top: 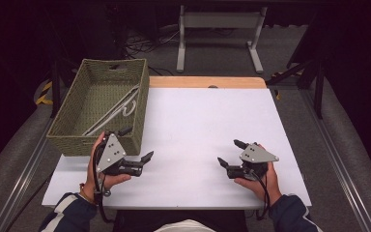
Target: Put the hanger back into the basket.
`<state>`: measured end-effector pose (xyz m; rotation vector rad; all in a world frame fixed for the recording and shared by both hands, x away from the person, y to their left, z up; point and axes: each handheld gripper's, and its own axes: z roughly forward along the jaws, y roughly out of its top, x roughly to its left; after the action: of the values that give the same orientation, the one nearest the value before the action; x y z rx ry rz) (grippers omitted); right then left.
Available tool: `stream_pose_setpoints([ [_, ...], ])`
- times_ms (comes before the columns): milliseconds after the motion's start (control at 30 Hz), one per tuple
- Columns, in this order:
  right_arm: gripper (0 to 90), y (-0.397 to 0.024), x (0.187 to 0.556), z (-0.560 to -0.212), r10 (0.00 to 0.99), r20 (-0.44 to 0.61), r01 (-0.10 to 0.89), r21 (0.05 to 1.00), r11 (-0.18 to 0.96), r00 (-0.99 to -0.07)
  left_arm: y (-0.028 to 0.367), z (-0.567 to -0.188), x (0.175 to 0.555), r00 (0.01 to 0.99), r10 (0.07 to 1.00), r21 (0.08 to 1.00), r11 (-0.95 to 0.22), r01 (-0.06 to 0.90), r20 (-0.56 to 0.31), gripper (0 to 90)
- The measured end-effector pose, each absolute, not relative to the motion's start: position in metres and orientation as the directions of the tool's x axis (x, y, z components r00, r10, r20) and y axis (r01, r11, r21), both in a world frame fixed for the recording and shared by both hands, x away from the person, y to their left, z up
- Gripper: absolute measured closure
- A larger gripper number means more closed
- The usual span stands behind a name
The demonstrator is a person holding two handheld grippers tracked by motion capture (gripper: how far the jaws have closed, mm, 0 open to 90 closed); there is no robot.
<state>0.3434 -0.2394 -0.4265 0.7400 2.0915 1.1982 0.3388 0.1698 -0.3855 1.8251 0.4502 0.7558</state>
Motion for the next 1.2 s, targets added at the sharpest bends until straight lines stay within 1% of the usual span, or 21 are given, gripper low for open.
stream_pose_setpoints([
  [33,17.7,-0.239,0.343,-0.426,0.720,-0.232,0.165,0.885,0.435,-0.654,0.169,-0.389,0.338,0.736,0.619,0.931,-0.364,-0.040,0.273,4.6],
  [167,15.8,-0.237,0.342,-0.426,0.723,-0.242,0.160,0.884,0.440,-0.647,0.170,-0.401,0.336,0.735,0.619,0.924,-0.380,-0.026,0.276,4.0],
  [400,15.0,-0.235,0.340,-0.427,0.726,-0.253,0.147,0.887,0.438,-0.639,0.172,-0.419,0.334,0.743,0.612,0.909,-0.416,0.011,0.271,3.7],
  [467,14.9,-0.235,0.339,-0.427,0.724,-0.261,0.141,0.885,0.444,-0.639,0.177,-0.427,0.332,0.741,0.620,0.908,-0.417,0.034,0.257,3.6],
  [567,14.8,-0.236,0.337,-0.427,0.726,-0.269,0.134,0.885,0.446,-0.633,0.182,-0.431,0.333,0.742,0.614,0.898,-0.438,0.038,0.268,3.4],
  [600,14.7,-0.237,0.335,-0.427,0.728,-0.271,0.130,0.887,0.443,-0.629,0.186,-0.434,0.332,0.738,0.624,0.900,-0.433,0.051,0.258,3.2],
  [767,14.7,-0.240,0.331,-0.428,0.736,-0.277,0.128,0.888,0.442,-0.618,0.200,-0.439,0.331,0.726,0.638,0.894,-0.443,0.074,0.256,3.0],
  [833,14.7,-0.241,0.331,-0.427,0.739,-0.278,0.128,0.889,0.440,-0.613,0.203,-0.441,0.332,0.722,0.648,0.899,-0.430,0.086,0.241,2.8],
  [933,14.4,-0.242,0.330,-0.427,0.742,-0.276,0.128,0.891,0.436,-0.611,0.204,-0.442,0.334,0.725,0.651,0.903,-0.419,0.095,0.226,2.8],
  [1200,13.1,-0.242,0.329,-0.428,0.749,-0.285,0.124,0.890,0.439,-0.598,0.200,-0.444,0.335,0.729,0.647,0.900,-0.424,0.100,0.224,2.8],
])
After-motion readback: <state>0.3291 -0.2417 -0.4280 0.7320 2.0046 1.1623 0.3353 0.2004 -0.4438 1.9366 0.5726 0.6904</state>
